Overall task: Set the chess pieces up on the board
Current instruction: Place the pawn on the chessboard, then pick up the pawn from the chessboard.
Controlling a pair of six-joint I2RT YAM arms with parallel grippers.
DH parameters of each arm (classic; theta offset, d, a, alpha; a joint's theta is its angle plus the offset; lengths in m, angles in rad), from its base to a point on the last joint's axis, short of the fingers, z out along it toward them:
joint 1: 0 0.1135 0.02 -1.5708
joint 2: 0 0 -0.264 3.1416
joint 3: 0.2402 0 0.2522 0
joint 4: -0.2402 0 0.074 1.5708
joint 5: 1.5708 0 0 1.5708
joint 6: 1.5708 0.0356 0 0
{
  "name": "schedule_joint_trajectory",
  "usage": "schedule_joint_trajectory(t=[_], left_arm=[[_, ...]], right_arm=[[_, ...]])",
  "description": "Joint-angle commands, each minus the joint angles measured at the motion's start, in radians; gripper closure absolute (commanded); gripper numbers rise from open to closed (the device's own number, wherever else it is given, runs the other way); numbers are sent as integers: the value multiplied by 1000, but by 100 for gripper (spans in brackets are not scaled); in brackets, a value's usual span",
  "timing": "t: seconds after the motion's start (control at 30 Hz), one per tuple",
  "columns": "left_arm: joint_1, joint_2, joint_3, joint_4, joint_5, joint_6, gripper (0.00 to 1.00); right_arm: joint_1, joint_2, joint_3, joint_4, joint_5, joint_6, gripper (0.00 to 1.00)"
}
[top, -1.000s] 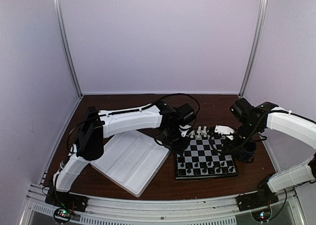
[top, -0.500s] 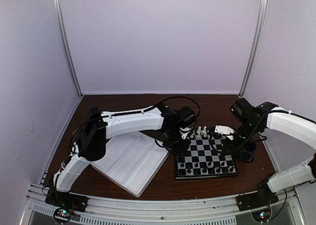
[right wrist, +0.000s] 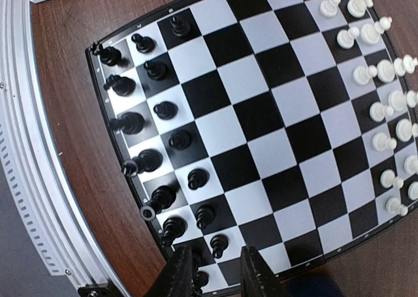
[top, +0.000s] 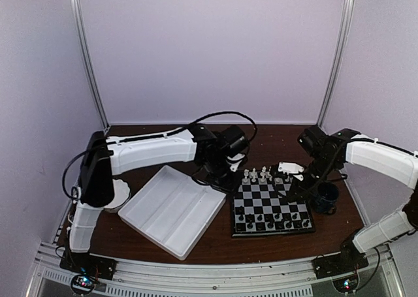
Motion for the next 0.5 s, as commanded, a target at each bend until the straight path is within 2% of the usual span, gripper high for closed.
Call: schedule_joint_trajectory(t=[0.0,0.3,0.4,0.47], left_arm=[[50,-272,-212,130,-135,-8,75],[64,-632,-699,305,-267,-145,74],[64,-789,-877,433,-296,-189,69],[66,-864,-942,452,-328,-202,66]], right_arm=[[55,108,116,19,-25,-31,72],[202,400,325,58,-30,-26,72],[245,480,390,62,-15,-13,72],[261,532,438,52,-15,-10,73]])
